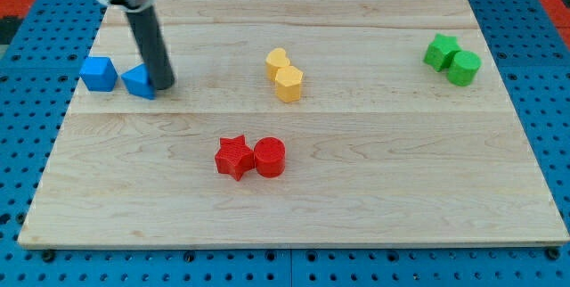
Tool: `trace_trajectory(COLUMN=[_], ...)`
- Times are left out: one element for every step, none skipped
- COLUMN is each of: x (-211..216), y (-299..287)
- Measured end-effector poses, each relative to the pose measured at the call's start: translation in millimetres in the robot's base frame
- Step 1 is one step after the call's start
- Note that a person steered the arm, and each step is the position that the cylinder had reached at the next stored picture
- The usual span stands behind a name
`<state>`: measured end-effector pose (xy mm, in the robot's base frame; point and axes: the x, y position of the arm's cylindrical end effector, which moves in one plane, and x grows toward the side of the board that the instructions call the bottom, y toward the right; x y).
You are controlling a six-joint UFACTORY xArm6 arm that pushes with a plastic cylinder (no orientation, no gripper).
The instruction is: Slide the blue triangle into the blue cube
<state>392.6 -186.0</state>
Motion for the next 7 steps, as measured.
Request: trace_trajectory(x=[-1.0,-1.0,13.5,53.1,60.5,60.5,60.5], y=[-36.0,-39.0,-7.0,15.3,16.1,22.4,35.8])
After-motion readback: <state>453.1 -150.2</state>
